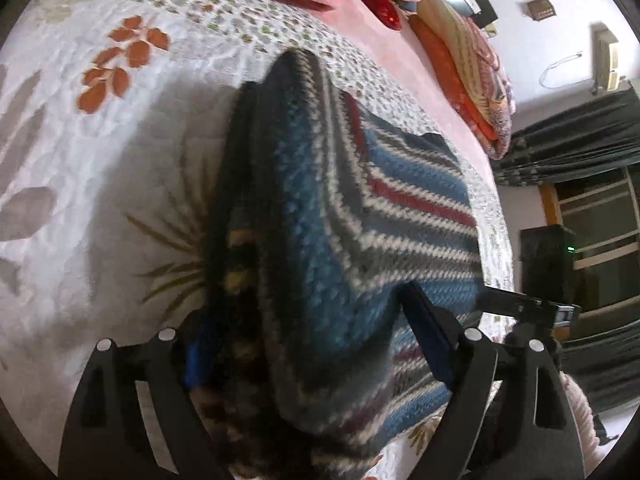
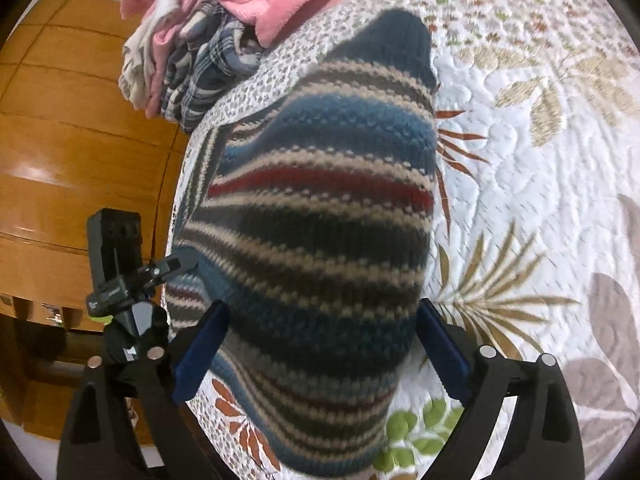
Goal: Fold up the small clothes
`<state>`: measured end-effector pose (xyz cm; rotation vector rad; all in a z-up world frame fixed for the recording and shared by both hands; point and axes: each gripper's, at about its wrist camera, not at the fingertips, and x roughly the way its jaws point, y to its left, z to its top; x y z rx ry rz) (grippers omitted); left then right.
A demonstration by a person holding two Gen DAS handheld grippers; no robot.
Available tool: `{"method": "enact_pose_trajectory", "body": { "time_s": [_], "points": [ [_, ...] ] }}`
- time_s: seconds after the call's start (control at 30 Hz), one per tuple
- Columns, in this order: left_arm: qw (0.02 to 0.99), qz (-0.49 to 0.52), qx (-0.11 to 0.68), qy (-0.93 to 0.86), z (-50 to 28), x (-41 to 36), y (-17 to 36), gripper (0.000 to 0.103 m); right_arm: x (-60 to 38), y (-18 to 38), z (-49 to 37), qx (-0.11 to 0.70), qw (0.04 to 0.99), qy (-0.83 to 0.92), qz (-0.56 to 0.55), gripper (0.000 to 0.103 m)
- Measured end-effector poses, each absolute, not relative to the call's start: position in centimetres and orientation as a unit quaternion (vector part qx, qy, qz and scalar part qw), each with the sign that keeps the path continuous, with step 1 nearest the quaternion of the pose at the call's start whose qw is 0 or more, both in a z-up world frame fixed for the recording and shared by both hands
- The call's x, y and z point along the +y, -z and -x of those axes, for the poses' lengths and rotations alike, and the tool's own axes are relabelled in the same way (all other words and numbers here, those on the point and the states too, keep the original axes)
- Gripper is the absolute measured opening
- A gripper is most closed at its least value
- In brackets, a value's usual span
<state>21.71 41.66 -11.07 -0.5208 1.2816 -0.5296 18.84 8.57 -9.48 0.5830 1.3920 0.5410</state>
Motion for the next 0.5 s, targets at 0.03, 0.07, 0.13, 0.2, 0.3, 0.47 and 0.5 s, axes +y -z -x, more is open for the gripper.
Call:
{"method": "enact_pose_trajectory", "body": {
  "time_s": [0.03,0.07,0.13,0.2,0.3,0.47,0.5],
  "points": [
    [0.738,0.231,0.586,0.244,-21.8,41.3,11.2,0.087,8.6,10.1,-19.0,0.623,0.691,-0.248,-0.27,0.095],
    [0.738,0.224,0.587,0.246,-21.9,40.9,11.5,0.088,8.5,10.7,-19.2,0.623,0.686,-0.251,-0.28,0.097],
    [0.737,0.222,0.587,0.251,-21.9,40.6,11.7,0.09,8.4,12.0,-19.3,0.622,0.673,-0.26,-0.303,0.1],
    [0.732,0.229,0.59,0.253,-22.1,40.6,12.0,0.09,8.2,12.9,-19.3,0.616,0.67,-0.269,-0.316,0.1],
    [0.72,0.238,0.597,0.261,-22.2,40.6,12.2,0.09,8.1,13.0,-19.3,0.61,0.669,-0.289,-0.312,0.091],
    [0.726,0.248,0.592,0.247,-21.5,40.3,12.4,0.065,8.4,11.6,-18.9,0.591,0.688,-0.298,-0.299,0.064],
    [0.727,0.255,0.588,0.246,-21.3,40.3,12.3,0.056,8.3,11.2,-18.8,0.588,0.69,-0.299,-0.298,0.063]
  ]
}}
